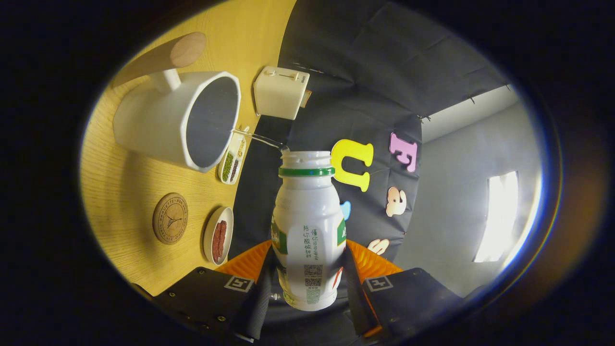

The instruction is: Take the bottle from table, then pour the juice into the cup, finally place the bottle on the coaster

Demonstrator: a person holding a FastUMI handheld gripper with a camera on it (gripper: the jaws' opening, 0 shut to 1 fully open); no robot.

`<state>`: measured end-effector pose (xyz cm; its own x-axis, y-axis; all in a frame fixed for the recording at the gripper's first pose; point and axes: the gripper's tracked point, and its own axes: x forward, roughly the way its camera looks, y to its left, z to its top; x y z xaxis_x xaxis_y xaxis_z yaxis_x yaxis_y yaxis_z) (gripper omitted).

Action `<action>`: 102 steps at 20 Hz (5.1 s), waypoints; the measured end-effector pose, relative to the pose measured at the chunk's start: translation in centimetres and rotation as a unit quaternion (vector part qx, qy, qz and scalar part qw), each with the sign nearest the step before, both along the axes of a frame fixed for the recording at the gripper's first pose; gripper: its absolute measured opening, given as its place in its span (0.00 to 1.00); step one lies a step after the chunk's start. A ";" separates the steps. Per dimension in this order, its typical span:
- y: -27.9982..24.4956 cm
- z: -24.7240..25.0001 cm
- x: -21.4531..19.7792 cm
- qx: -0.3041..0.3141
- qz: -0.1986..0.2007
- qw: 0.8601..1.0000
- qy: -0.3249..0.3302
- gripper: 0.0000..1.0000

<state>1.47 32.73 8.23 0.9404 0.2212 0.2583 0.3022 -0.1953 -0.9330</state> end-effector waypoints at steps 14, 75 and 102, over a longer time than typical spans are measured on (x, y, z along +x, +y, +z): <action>0.0 1.2 -0.3 -0.021 0.000 1.000 -0.012 0.69; 0.7 0.1 -0.1 0.016 0.015 0.999 0.038 0.69; -1.2 -4.1 5.5 0.573 0.083 0.748 0.325 0.70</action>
